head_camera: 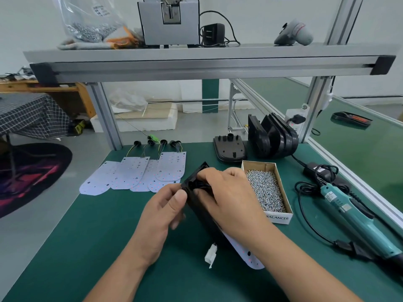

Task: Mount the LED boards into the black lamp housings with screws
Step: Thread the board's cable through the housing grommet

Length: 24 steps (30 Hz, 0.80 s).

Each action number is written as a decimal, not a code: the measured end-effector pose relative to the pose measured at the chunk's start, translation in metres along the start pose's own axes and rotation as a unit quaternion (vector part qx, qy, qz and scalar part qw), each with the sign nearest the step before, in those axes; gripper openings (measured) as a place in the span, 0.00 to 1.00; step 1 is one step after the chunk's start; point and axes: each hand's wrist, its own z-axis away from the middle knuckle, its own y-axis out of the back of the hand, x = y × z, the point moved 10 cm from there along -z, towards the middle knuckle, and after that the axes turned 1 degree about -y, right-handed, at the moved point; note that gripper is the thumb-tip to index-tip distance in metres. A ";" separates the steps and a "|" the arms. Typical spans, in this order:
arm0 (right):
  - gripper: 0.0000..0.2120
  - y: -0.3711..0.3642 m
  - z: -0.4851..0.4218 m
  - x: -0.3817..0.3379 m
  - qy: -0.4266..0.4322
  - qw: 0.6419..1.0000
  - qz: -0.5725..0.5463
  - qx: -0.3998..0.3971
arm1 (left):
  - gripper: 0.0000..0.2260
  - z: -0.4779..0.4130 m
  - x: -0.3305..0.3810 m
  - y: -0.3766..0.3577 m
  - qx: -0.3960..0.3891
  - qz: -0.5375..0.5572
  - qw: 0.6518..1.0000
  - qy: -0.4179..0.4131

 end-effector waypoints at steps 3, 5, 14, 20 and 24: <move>0.07 0.002 0.000 0.004 -0.025 0.996 -0.085 0.007 | 0.28 0.000 -0.004 0.003 0.009 0.021 1.000 0.017; 0.07 -0.001 0.000 0.010 -0.044 0.989 -0.138 -0.002 | 0.24 0.001 -0.003 0.001 0.008 0.031 0.999 0.022; 0.13 -0.002 -0.001 0.014 -0.047 0.983 -0.175 -0.005 | 0.37 0.003 0.000 -0.005 -0.025 0.067 0.997 0.035; 0.08 -0.006 0.002 0.025 -0.086 0.978 -0.192 0.000 | 0.38 0.004 -0.006 -0.012 -0.052 0.100 0.992 0.050; 0.06 -0.005 0.001 0.024 -0.081 0.982 -0.174 0.002 | 0.38 0.003 -0.010 -0.012 -0.048 0.106 0.991 0.062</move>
